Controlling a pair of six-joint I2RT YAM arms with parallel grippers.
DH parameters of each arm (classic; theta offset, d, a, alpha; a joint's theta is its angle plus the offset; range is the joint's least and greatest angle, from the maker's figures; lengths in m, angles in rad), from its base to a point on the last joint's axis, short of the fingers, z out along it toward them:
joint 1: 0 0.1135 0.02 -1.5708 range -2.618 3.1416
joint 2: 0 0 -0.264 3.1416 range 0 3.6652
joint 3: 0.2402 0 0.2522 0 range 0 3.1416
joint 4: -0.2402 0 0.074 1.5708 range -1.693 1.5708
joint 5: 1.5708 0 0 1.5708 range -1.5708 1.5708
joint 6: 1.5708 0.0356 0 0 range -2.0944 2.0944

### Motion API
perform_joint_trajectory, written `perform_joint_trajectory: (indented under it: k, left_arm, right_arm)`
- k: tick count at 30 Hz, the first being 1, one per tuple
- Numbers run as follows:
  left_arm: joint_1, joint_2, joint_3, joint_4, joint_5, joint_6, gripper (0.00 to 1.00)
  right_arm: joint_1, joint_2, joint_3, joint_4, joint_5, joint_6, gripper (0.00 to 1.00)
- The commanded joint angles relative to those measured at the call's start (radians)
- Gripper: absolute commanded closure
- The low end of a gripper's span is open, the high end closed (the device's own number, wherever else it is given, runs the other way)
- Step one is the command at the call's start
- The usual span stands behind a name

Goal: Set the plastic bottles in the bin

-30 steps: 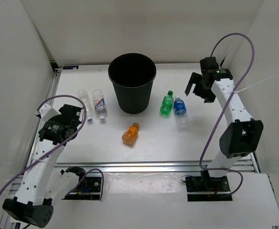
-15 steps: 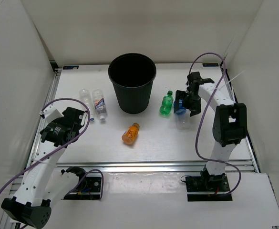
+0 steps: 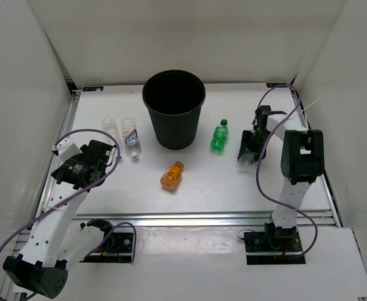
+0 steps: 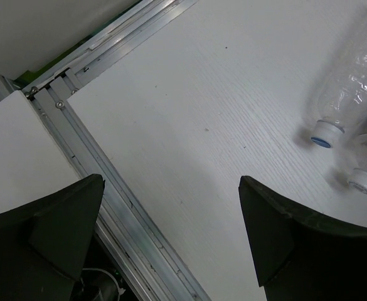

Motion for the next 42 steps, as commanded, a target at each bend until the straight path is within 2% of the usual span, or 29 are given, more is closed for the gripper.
perform_joint_trajectory:
  k: [1, 2, 3, 5, 8, 10, 11, 12, 14, 16, 17, 18, 20, 21, 24, 25, 26, 27, 29, 31, 34, 36, 39, 42]
  left_arm:
    - [0.004, 0.014, -0.017, -0.014, -0.025, -0.054, 0.00]
    - [0.015, 0.031, -0.017, -0.014, -0.010, -0.054, 0.00]
    - [0.015, 0.052, -0.017, -0.014, -0.010, -0.065, 0.00]
    - [0.024, 0.078, -0.017, -0.014, 0.004, -0.077, 0.00]
    - [0.035, 0.146, 0.008, -0.014, 0.048, -0.097, 0.00]
    - [0.056, 0.208, 0.046, -0.056, 0.058, -0.120, 0.00]
    - [0.056, 0.232, 0.064, -0.087, 0.058, -0.188, 0.00]
    - [0.085, 0.250, 0.077, -0.112, 0.044, -0.189, 0.00]
    - [0.096, 0.279, 0.104, -0.112, 0.044, -0.209, 0.00]
    - [0.110, 0.292, 0.123, -0.112, 0.044, -0.218, 0.00]
    - [0.110, 0.307, 0.143, -0.098, 0.044, -0.218, 0.00]
    - [0.110, 0.307, 0.152, -0.083, 0.044, -0.209, 0.00]
    - [0.110, 0.344, 0.164, -0.060, 0.054, -0.194, 0.00]
    - [0.110, 0.353, 0.173, -0.019, 0.064, -0.159, 0.00]
    - [0.110, 0.376, 0.184, 0.014, 0.084, -0.147, 0.00]
    - [0.110, 0.387, 0.184, 0.049, 0.084, -0.147, 0.00]
    - [0.110, 0.387, 0.184, 0.072, 0.094, -0.128, 0.00]
    - [0.110, 0.387, 0.184, 0.101, 0.111, -0.100, 0.00]
    - [0.100, 0.387, 0.184, 0.231, 0.146, 0.028, 0.00]
    - [0.099, 0.361, 0.144, 0.326, 0.170, 0.116, 0.00]
    - [0.099, 0.339, 0.101, 0.500, 0.193, 0.165, 0.00]
    - [0.112, 0.371, 0.101, 0.534, 0.193, 0.181, 0.00]
    - [0.122, 0.543, 0.221, 0.534, 0.202, 0.221, 0.00]
    - [0.132, 0.640, 0.282, 0.534, 0.191, 0.241, 0.00]
  right_arm:
    - [-0.053, -0.052, 0.002, -0.010, -0.010, 0.000, 0.62]
    - [-0.063, -0.068, 0.015, -0.019, 0.000, 0.012, 0.67]
    - [-0.073, -0.088, 0.030, -0.031, 0.017, 0.035, 0.77]
    - [-0.073, -0.168, 0.090, -0.053, 0.028, 0.095, 0.83]
    - [-0.034, -0.269, 0.191, -0.053, -0.041, 0.156, 0.83]
    - [0.021, -0.270, 0.362, -0.053, -0.113, 0.178, 0.84]
    - [0.044, -0.270, 0.422, -0.024, -0.171, 0.178, 0.84]
    - [0.098, -0.239, 0.485, -0.009, -0.186, 0.192, 0.86]
    - [0.149, -0.183, 0.720, 0.001, -0.205, 0.192, 0.88]
    - [0.210, -0.068, 0.893, 0.001, -0.269, 0.213, 0.88]
    - [0.244, -0.031, 1.038, 0.001, -0.288, 0.227, 0.88]
    - [0.256, 0.023, 1.074, 0.030, -0.312, 0.241, 0.88]
    - [0.287, 0.034, 1.063, 0.121, -0.415, 0.282, 0.78]
    - [0.296, 0.045, 1.018, 0.224, -0.447, 0.291, 0.76]
    - [0.344, 0.120, 1.077, 0.271, -0.489, 0.264, 0.66]
    - [0.354, 0.132, 1.108, 0.250, -0.489, 0.250, 0.57]
    - [0.368, 0.132, 1.109, 0.240, -0.489, 0.238, 0.40]
    - [0.368, 0.114, 1.081, 0.229, -0.480, 0.224, 0.00]
    - [0.368, 0.079, 0.991, 0.220, -0.467, 0.187, 0.00]
    - [0.368, 0.053, 0.990, 0.165, -0.425, 0.169, 0.00]
    - [0.323, -0.016, 0.974, 0.140, -0.378, 0.169, 0.00]
    - [0.301, -0.073, 0.928, 0.140, -0.378, 0.169, 0.00]
    - [0.272, -0.125, 0.825, 0.131, -0.401, 0.169, 0.00]
    - [0.263, -0.152, 0.780, 0.108, -0.415, 0.169, 0.00]
